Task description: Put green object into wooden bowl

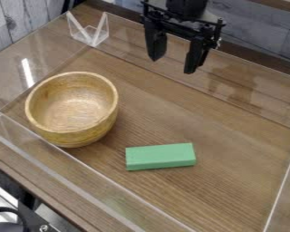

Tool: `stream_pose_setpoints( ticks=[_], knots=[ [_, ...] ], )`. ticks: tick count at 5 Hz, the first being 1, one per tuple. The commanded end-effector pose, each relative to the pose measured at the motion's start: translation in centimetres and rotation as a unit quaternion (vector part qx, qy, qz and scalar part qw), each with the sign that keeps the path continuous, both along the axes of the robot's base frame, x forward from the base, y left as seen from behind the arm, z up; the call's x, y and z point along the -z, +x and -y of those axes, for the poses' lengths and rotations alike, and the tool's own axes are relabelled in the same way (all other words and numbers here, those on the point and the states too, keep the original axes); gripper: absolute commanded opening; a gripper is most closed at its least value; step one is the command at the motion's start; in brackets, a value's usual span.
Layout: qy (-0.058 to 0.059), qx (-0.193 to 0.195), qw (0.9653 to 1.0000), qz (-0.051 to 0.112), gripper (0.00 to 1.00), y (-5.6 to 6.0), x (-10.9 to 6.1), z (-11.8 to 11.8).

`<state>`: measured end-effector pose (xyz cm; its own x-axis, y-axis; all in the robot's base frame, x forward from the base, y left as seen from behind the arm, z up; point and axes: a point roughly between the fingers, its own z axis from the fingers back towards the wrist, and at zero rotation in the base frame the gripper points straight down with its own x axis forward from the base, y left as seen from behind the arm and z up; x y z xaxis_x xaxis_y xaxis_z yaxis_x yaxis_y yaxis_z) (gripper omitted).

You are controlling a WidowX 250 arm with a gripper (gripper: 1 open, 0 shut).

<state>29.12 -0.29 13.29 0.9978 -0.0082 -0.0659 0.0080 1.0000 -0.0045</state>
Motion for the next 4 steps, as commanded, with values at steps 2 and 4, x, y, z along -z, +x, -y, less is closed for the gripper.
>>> stream_pose_setpoints(
  ticks=[2, 4],
  knots=[
    [-0.009, 0.155, 0.9877, -0.014, 1.00, -3.6, 2.2, -1.7],
    [0.007, 0.284, 0.9587, 0.020, 1.00, -6.6, 3.4, -1.6]
  ],
)
